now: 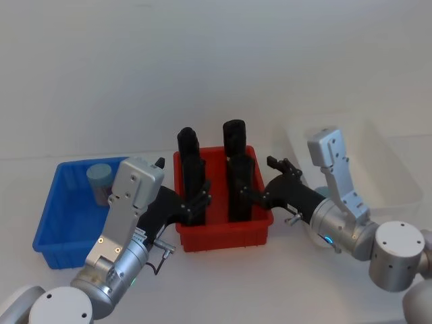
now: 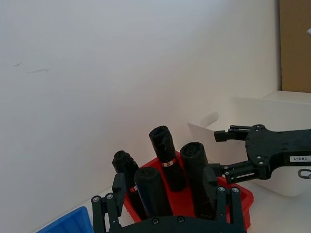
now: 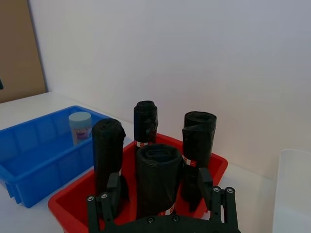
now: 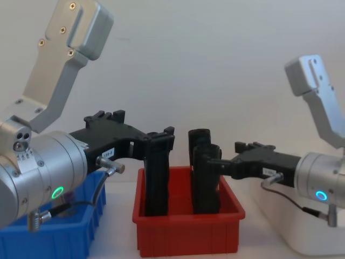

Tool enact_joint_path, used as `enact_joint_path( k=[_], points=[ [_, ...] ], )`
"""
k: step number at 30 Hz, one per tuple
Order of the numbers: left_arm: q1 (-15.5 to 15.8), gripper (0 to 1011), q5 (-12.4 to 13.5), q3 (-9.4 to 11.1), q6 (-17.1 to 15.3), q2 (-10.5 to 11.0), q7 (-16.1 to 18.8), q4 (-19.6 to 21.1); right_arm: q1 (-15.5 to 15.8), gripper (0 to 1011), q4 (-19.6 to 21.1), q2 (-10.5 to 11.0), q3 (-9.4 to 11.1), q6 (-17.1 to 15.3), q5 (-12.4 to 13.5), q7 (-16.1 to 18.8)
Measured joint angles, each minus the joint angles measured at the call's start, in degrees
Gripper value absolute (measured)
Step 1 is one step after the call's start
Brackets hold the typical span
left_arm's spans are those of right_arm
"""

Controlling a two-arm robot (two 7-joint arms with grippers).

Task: Pick the cotton swabs from the blue box and place them into the white box.

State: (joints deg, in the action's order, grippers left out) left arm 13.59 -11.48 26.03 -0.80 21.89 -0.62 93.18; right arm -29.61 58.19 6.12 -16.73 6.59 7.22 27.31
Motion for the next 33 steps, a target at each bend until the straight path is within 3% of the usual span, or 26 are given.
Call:
enact_joint_path(
  k=[30,33],
  points=[
    [0.0,1004,0.0,0.0,0.0,0.0,0.0,0.0,-12.4,1001,-25.3,-4.9,-1.2,9.1,-0.5,3.8],
    [0.0,1004,0.0,0.0,0.0,0.0,0.0,0.0,-13.6,961,-27.6,-5.3,-1.4,10.1,-0.4,4.2]
  ],
)
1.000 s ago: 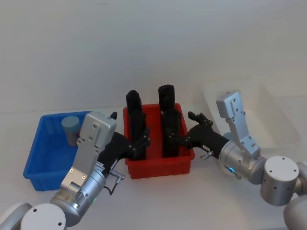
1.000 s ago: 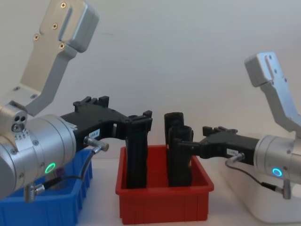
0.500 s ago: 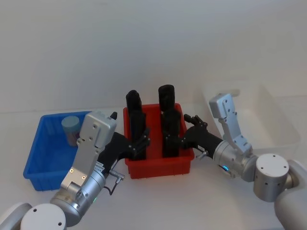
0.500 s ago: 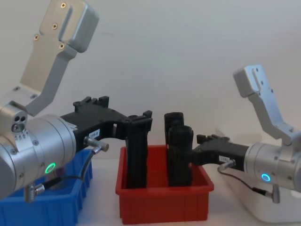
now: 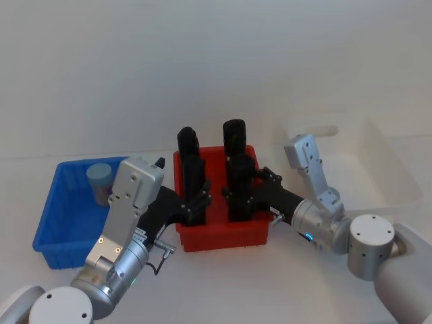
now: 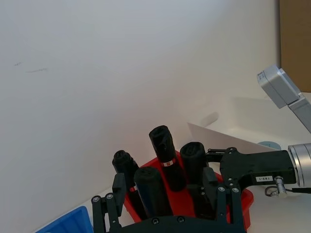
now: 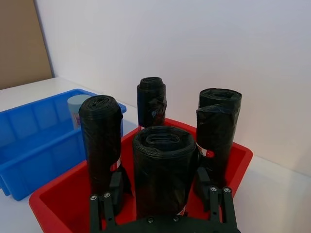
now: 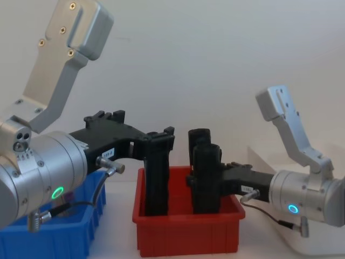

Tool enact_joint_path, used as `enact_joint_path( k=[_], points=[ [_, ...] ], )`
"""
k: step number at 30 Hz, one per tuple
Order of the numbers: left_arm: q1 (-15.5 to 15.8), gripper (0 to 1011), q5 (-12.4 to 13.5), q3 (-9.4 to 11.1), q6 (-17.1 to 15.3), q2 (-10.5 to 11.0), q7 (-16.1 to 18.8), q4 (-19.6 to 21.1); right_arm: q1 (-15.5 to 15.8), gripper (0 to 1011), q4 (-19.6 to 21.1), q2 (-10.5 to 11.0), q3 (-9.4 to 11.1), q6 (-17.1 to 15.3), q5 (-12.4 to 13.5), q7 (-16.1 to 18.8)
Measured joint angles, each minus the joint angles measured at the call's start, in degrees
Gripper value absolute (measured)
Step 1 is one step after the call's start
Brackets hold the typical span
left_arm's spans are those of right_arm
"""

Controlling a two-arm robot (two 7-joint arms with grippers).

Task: Pick the cotton swabs from the blue box and place them into the white box.

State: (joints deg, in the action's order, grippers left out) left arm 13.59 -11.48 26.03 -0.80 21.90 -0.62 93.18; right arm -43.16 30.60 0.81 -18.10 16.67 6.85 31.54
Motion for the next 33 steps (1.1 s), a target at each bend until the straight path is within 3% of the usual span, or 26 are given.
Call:
enact_joint_path(
  k=[14,21,28,33],
  points=[
    [0.0,1004,0.0,0.0,0.0,0.0,0.0,0.0,-6.0,577,-11.7,-2.4,-0.4,5.7,0.4,1.0],
    [0.0,1004,0.0,0.0,0.0,0.0,0.0,0.0,-7.3,521,-14.2,-2.9,-0.1,7.4,0.6,1.0],
    [0.0,1004,0.0,0.0,0.0,0.0,0.0,0.0,-6.9,487,-12.8,-2.7,0.8,8.2,1.4,0.7],
    [0.0,1004,0.0,0.0,0.0,0.0,0.0,0.0,-3.4,465,-5.3,-1.6,1.5,6.5,2.5,0.2]
  ],
)
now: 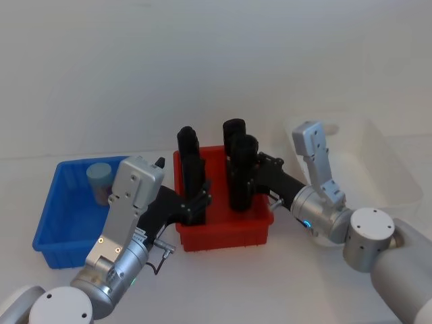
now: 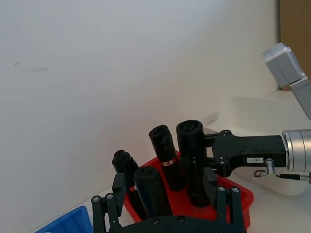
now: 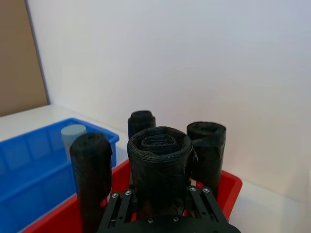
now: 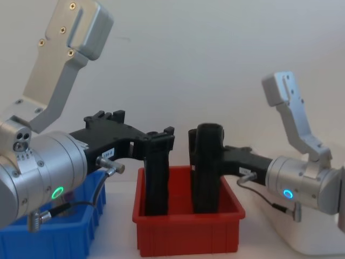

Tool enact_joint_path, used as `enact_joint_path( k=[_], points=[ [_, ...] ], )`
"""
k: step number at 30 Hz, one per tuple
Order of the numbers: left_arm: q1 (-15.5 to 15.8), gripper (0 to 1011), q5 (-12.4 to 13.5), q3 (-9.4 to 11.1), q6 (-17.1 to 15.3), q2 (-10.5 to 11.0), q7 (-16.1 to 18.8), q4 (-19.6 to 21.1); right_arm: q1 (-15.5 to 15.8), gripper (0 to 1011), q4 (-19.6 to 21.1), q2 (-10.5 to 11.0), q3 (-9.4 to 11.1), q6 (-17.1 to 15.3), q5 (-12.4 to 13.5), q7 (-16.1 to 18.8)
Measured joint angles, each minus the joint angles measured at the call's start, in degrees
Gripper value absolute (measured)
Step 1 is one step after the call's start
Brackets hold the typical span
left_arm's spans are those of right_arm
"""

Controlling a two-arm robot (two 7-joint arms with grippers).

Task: Pick the cotton swabs from the blue box and place them into the white box.

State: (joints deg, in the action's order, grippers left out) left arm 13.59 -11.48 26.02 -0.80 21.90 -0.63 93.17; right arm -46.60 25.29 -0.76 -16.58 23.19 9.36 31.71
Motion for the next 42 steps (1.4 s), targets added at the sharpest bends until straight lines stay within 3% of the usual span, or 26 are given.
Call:
enact_joint_path(
  k=[2,8,11,14,15,20,33,42],
  points=[
    [0.0,1004,0.0,0.0,0.0,0.0,0.0,0.0,1.2,461,2.5,0.4,0.2,-0.8,0.4,-0.3],
    [0.0,1004,0.0,0.0,0.0,0.0,0.0,0.0,7.1,452,15.2,2.2,0.8,-4.0,2.2,-2.3],
    [0.0,1004,0.0,0.0,0.0,0.0,0.0,0.0,8.6,452,18.5,2.6,0.9,-5.1,2.7,-3.2],
    [0.0,1004,0.0,0.0,0.0,0.0,0.0,0.0,11.6,452,25.0,3.6,1.2,-6.8,3.5,-5.1],
    [0.0,1004,0.0,0.0,0.0,0.0,0.0,0.0,11.6,452,25.0,3.6,1.2,-6.8,3.5,-5.1],
    [0.0,1004,0.0,0.0,0.0,0.0,0.0,0.0,15.5,452,33.6,5.0,1.8,-9.5,4.1,-9.0],
    [0.0,1004,0.0,0.0,0.0,0.0,0.0,0.0,22.3,452,48.0,8.3,3.9,-16.3,4.1,-18.8],
    [0.0,1004,0.0,0.0,0.0,0.0,0.0,0.0,26.0,452,54.7,11.1,5.9,-20.8,4.1,-24.0]
  ],
)
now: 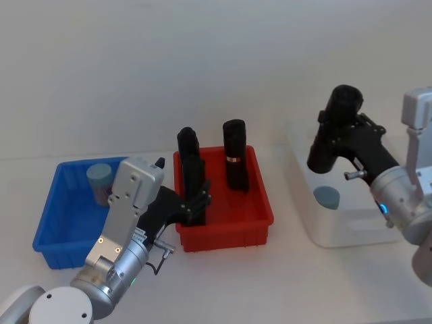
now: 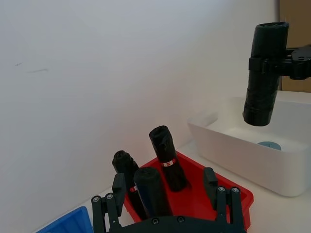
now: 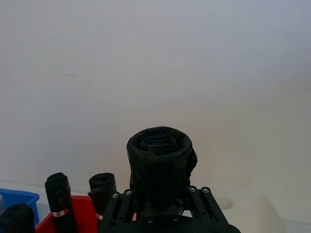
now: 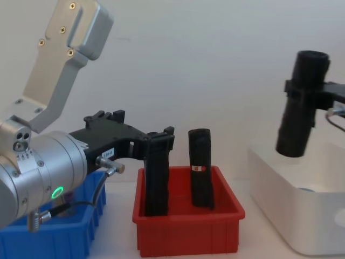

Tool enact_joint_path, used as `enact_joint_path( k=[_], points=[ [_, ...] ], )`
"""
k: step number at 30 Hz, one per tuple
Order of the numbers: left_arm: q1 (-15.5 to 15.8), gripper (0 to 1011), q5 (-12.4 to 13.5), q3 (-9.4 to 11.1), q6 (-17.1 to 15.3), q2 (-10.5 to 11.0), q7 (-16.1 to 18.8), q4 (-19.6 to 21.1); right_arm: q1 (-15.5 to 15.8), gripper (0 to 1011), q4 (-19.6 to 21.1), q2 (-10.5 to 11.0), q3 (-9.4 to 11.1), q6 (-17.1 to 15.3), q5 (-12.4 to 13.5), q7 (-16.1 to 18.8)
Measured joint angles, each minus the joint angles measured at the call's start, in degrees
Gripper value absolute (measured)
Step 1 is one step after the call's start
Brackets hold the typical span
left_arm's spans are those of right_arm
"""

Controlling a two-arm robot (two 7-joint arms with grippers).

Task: Pick the cotton swabs from the blue box and place them into the white box.

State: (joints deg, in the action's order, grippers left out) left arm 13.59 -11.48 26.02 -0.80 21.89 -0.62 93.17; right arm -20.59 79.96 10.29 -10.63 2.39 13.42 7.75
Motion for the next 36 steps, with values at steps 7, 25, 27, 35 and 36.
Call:
enact_joint_path(
  k=[7,25,27,35,36],
  points=[
    [0.0,1004,0.0,0.0,0.0,0.0,0.0,0.0,2.0,452,3.1,1.5,1.1,-2.5,0.0,-2.0],
    [0.0,1004,0.0,0.0,0.0,0.0,0.0,0.0,5.4,452,6.9,3.8,3.0,-7.6,0.1,-4.4],
    [0.0,1004,0.0,0.0,0.0,0.0,0.0,0.0,5.6,452,7.0,4.0,3.1,-7.9,0.1,-4.5],
    [0.0,1004,0.0,0.0,0.0,0.0,0.0,0.0,5.9,674,7.0,4.3,3.5,-8.7,0.0,-5.1],
    [0.0,1004,0.0,0.0,0.0,0.0,0.0,0.0,5.9,700,7.0,4.3,3.5,-8.7,0.0,-5.1]
  ],
)
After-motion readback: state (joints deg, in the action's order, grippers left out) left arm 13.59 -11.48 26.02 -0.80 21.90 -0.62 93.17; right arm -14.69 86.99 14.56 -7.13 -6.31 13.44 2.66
